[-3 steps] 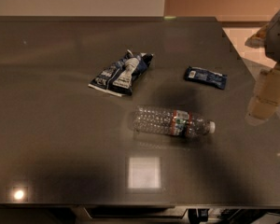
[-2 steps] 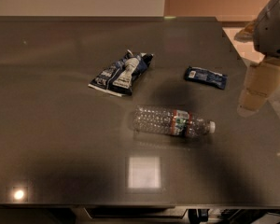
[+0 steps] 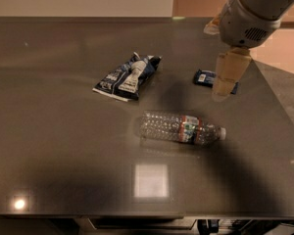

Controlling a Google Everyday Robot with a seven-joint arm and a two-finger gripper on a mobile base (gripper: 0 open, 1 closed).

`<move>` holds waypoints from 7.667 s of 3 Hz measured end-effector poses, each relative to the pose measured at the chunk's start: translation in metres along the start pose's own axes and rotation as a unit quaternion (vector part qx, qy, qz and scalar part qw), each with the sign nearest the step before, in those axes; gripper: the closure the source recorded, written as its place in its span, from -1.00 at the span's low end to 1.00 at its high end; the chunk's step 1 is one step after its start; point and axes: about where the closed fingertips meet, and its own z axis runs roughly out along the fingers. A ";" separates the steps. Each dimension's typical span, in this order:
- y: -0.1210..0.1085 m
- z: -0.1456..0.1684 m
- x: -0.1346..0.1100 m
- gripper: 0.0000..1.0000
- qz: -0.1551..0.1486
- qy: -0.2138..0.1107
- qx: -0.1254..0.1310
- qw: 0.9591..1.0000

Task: Move blue chip bag near water bottle

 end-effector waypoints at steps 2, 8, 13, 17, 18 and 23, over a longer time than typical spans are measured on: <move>-0.041 0.063 -0.066 -1.00 -0.094 -0.032 -0.026 0.995; -0.127 0.196 -0.132 -0.63 -0.256 0.020 -0.110 0.960; -0.126 0.132 -0.086 1.00 -0.163 0.040 -0.092 0.982; -0.059 0.099 0.002 1.00 -0.149 -0.005 -0.128 0.981; -0.039 0.100 0.005 0.65 -0.155 -0.015 -0.143 0.977; -0.026 0.107 0.000 -1.00 -0.164 -0.037 -0.139 0.976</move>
Offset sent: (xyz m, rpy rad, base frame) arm 0.0919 0.1197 -0.0504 -0.0031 0.0207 0.3306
